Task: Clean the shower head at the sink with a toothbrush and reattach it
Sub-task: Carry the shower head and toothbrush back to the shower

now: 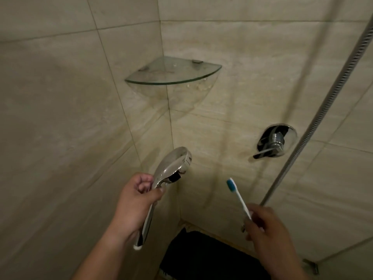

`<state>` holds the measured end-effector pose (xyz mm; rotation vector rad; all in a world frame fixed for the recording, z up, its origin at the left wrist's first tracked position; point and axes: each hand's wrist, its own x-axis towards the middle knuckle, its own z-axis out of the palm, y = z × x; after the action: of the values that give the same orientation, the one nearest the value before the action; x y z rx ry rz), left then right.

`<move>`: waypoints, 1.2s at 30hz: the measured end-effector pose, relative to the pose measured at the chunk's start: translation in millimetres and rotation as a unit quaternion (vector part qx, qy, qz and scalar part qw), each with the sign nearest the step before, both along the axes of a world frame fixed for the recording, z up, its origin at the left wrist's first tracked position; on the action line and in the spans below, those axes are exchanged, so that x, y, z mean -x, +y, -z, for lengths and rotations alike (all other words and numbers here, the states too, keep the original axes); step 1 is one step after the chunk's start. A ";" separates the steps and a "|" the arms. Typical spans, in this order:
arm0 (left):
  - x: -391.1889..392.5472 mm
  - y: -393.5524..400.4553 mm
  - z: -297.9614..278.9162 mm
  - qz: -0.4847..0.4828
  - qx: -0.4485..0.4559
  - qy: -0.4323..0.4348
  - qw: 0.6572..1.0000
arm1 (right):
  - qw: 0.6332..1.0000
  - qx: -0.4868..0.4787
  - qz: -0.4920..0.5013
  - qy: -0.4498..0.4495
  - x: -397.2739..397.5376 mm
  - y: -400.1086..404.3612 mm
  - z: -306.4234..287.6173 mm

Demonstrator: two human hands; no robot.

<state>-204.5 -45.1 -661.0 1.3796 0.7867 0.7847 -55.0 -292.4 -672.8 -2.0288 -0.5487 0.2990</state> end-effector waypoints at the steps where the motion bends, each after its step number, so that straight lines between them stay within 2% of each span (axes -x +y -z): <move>1: 0.5 1.3 0.8 -0.007 0.006 -0.006 1.000 | 0.998 0.001 -0.029 -0.051 -10.5 17.0 -14.6; 3: 1.3 2.2 4.3 -0.032 0.014 -0.011 0.999 | 0.984 0.009 -0.071 -0.162 -36.1 53.9 -46.0; 6: 3.9 1.9 7.4 -0.052 0.033 -0.016 0.998 | 0.954 -0.032 -0.067 -0.291 -77.1 114.8 -108.7; 10: 8.7 0.5 4.9 -0.085 0.029 -0.004 0.996 | 0.934 -0.035 -0.043 -0.353 -118.0 189.0 -183.5; 14: 14.4 -8.1 3.1 -0.108 0.023 -0.003 0.994 | 0.907 0.040 -0.042 -0.416 -146.9 249.7 -228.5; 20: 18.1 -19.7 2.6 -0.131 0.018 0.018 0.991 | 0.874 0.188 -0.077 -0.441 -161.3 301.9 -238.3; 29: 22.7 -30.8 1.8 -0.151 0.021 0.028 0.988 | 0.851 0.212 -0.113 -0.467 -178.1 325.0 -241.9; 33: 20.5 -34.8 2.9 -0.148 0.030 0.029 0.988 | 0.847 0.165 -0.108 -0.493 -176.8 308.9 -240.5; 36: 17.1 -36.3 4.5 -0.155 0.029 0.055 0.986 | 0.859 0.030 -0.078 -0.506 -156.6 266.2 -226.6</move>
<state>-221.6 -81.4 -665.5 1.2727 1.1198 0.9232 101.6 -26.2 -446.2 -2.0916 -1.3515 -0.7330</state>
